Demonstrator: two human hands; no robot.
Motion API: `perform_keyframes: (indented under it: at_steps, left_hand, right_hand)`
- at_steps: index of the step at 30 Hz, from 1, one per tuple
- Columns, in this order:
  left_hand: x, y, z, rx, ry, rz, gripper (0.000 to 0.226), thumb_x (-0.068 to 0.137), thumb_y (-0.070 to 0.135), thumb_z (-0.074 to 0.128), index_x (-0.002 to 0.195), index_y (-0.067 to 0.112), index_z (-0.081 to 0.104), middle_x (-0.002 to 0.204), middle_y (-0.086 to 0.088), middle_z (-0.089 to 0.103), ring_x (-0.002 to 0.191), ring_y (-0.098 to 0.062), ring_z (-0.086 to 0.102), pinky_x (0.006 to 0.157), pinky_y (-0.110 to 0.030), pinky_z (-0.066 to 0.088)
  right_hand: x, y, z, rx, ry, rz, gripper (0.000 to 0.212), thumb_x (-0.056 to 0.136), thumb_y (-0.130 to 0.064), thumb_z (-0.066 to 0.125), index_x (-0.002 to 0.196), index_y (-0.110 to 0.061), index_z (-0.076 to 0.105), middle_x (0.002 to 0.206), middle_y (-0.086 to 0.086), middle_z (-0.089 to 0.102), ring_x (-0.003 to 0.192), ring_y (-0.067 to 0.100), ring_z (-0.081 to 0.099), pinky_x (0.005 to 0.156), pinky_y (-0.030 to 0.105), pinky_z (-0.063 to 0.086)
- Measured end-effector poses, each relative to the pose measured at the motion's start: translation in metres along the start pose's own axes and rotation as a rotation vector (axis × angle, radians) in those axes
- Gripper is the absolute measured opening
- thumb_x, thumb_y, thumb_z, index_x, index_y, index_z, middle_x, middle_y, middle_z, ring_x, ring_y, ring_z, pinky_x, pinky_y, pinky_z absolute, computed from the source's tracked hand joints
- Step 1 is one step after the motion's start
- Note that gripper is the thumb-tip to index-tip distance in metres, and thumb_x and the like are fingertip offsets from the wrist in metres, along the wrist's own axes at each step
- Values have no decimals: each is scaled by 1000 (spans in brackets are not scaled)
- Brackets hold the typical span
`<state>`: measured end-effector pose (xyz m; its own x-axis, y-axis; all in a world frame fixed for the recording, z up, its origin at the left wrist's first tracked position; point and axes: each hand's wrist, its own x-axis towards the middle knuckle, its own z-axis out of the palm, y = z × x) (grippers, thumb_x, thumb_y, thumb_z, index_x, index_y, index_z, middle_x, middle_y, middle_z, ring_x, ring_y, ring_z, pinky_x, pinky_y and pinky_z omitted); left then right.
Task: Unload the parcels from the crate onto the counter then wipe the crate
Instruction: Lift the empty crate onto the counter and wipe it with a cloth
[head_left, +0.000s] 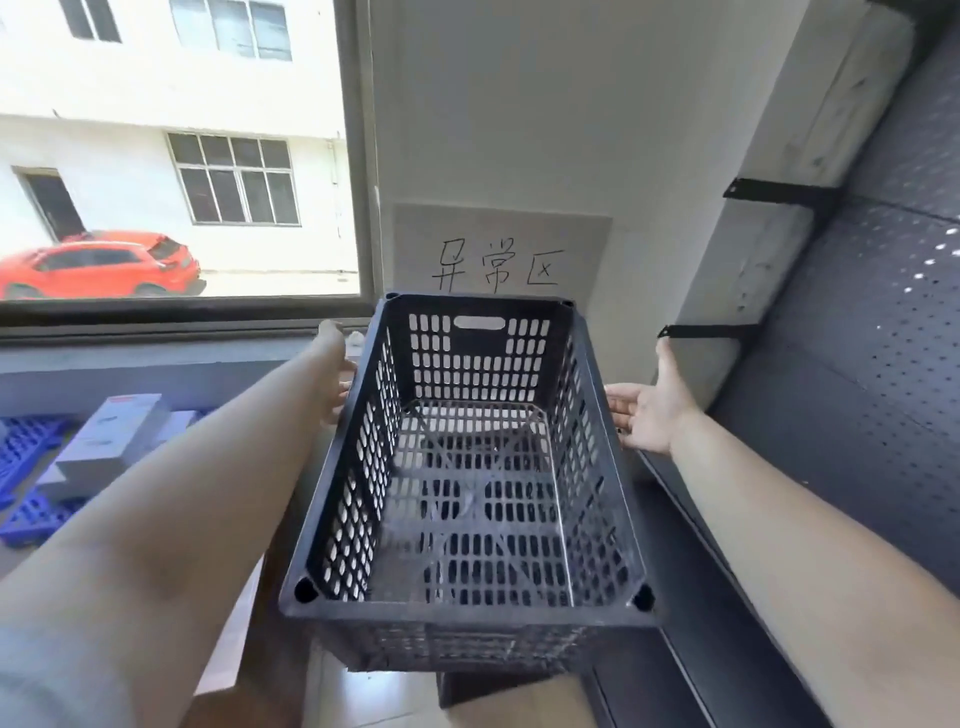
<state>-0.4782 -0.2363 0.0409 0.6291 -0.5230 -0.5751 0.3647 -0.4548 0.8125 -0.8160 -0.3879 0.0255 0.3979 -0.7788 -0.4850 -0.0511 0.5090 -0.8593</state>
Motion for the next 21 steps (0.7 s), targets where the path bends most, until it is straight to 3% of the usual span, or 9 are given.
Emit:
perform_keyframes:
  at_steps: [3, 5, 7, 11, 16, 21]
  left_hand:
    - [21, -15, 42, -3, -21, -38, 74, 94, 71, 26, 115, 7, 58, 100, -13, 62, 89, -26, 58, 94, -43, 47]
    - [35, -20, 64, 17, -6, -65, 72, 95, 68, 25, 115, 8, 57, 93, -11, 59, 81, -24, 55, 72, -37, 45]
    - [50, -25, 78, 23, 7, -92, 69, 95, 66, 26, 116, 9, 58, 89, -10, 59, 75, -22, 55, 61, -36, 39]
    - [96, -29, 100, 2, 8, -141, 65, 94, 64, 29, 113, 10, 59, 90, -9, 62, 76, -22, 58, 64, -37, 42]
    - [151, -30, 116, -44, -31, -158, 59, 94, 61, 32, 111, 11, 58, 83, -6, 59, 71, -20, 57, 61, -35, 40]
    - [198, -33, 124, -145, -67, -215, 63, 91, 62, 36, 122, 13, 59, 97, -7, 66, 83, -22, 64, 70, -38, 49]
  right_hand:
    - [35, 1, -28, -6, 36, 35, 112, 76, -91, 22, 133, 1, 53, 124, 15, 64, 107, 25, 59, 75, 40, 46]
    - [62, 1, -40, -5, 59, 61, 113, 76, -91, 24, 134, 2, 53, 123, 15, 64, 108, 26, 60, 81, 41, 47]
    - [87, 1, -46, 10, 90, 71, 110, 77, -90, 26, 132, 1, 56, 120, 15, 66, 103, 25, 61, 85, 40, 49]
    - [142, 5, -49, 46, 151, 87, 106, 79, -88, 28, 126, 2, 59, 115, 16, 68, 101, 26, 62, 94, 43, 49]
    - [204, 11, -45, 45, 199, 121, 102, 80, -87, 29, 117, 2, 63, 108, 15, 69, 90, 25, 64, 78, 39, 51]
    - [250, 17, -41, 37, 247, 162, 93, 84, -83, 30, 105, 0, 65, 97, 13, 69, 83, 24, 63, 72, 37, 50]
